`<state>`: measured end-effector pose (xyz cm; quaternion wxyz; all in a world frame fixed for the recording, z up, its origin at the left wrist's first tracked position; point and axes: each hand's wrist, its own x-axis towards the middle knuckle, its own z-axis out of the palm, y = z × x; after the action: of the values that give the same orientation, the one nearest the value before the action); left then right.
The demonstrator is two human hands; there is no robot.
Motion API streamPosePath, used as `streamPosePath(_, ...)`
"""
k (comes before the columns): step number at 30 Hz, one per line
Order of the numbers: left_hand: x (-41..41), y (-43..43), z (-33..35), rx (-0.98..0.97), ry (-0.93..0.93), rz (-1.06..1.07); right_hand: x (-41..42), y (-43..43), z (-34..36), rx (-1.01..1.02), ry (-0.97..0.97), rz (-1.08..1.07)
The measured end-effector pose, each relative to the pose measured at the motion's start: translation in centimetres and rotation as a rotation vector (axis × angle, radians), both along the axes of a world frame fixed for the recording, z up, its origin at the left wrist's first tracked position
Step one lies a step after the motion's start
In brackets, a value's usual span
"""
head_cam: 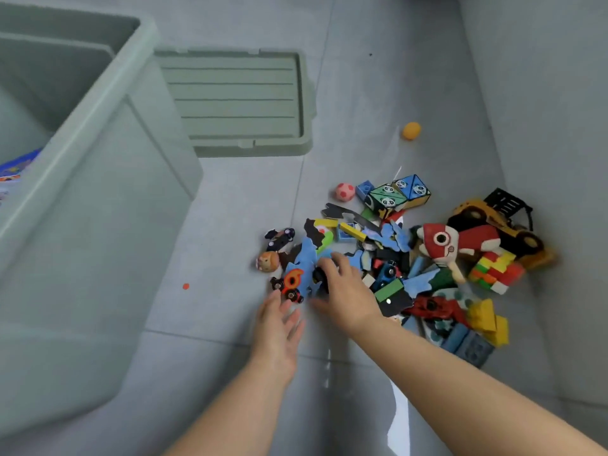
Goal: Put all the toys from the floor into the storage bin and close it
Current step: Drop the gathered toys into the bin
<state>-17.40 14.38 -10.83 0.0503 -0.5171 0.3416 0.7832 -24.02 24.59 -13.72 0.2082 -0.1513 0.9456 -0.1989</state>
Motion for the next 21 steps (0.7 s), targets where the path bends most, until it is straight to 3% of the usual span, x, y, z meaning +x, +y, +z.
streamPosePath(6,-1.7,-1.0,-0.3,-0.199,-0.012,-0.043,-0.9,1.1,-1.3,-0.173,0.029,-0.073)
streamPosePath(12,-2.4,-0.6,-0.3,-0.367,-0.047,0.016,0.5,3.1,1.1,-0.387,0.097,-0.432)
streamPosePath(14,-2.3,0.1,0.6,-0.191,0.05,-0.016,1.6,2.7,2.6,-0.484,0.136,-0.425)
streamPosePath(17,-1.9,0.8,2.1,0.279,0.202,-0.039,3.9,0.6,4.8,-0.571,0.114,-0.151)
streamPosePath(19,-1.6,0.5,2.2,0.375,0.243,-0.016,4.7,-0.5,5.6,-0.482,0.133,0.057)
streamPosePath(21,-1.3,-0.3,2.0,0.359,0.274,0.048,4.5,-0.8,5.9,-0.416,0.207,0.083)
